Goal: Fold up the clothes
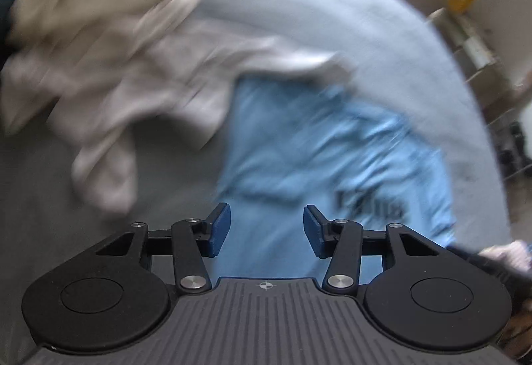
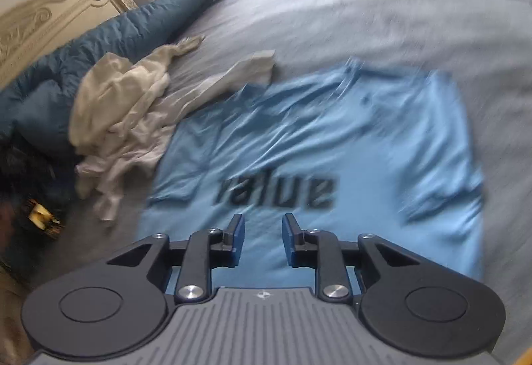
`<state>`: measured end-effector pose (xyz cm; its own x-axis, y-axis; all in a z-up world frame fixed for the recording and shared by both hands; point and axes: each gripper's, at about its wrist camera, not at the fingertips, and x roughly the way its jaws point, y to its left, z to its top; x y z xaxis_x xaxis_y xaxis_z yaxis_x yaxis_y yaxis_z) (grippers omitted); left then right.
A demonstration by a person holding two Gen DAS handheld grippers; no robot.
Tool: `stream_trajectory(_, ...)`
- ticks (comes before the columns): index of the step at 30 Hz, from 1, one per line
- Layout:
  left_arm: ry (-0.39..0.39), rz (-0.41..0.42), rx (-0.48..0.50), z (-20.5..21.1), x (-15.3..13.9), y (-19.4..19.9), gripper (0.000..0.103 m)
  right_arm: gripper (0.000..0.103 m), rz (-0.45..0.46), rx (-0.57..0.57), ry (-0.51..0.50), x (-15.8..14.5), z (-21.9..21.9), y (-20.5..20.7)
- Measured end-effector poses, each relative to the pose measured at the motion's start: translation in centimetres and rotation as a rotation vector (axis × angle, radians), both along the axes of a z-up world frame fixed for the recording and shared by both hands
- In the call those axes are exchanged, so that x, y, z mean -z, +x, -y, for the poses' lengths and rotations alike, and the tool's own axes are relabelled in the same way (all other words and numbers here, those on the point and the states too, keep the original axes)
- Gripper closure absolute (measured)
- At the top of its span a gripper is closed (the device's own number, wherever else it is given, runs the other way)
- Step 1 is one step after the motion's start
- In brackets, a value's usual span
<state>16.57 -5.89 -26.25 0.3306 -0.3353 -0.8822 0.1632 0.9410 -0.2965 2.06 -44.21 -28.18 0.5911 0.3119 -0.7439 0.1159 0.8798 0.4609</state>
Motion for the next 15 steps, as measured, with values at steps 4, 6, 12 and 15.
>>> stream_trajectory(4,0.024,-0.076,0.006,-2.6,4.7,-2.6,0.055,0.073,-0.068,0.007,0.059,2.3,-4.0,0.6)
stream_trajectory(6,0.005,-0.118,0.0,-3.7,6.7,-4.0,0.055,0.073,-0.095,-0.004,0.068,3.1,-6.0,0.8)
stream_trajectory(12,-0.032,-0.131,0.076,-3.5,9.7,-6.5,0.055,0.073,-0.157,-0.006,0.059,4.6,-11.4,2.0)
stream_trajectory(15,-0.032,-0.059,0.143,-2.7,9.7,-6.9,0.055,0.073,-0.16,0.012,0.081,4.4,-12.6,2.2)
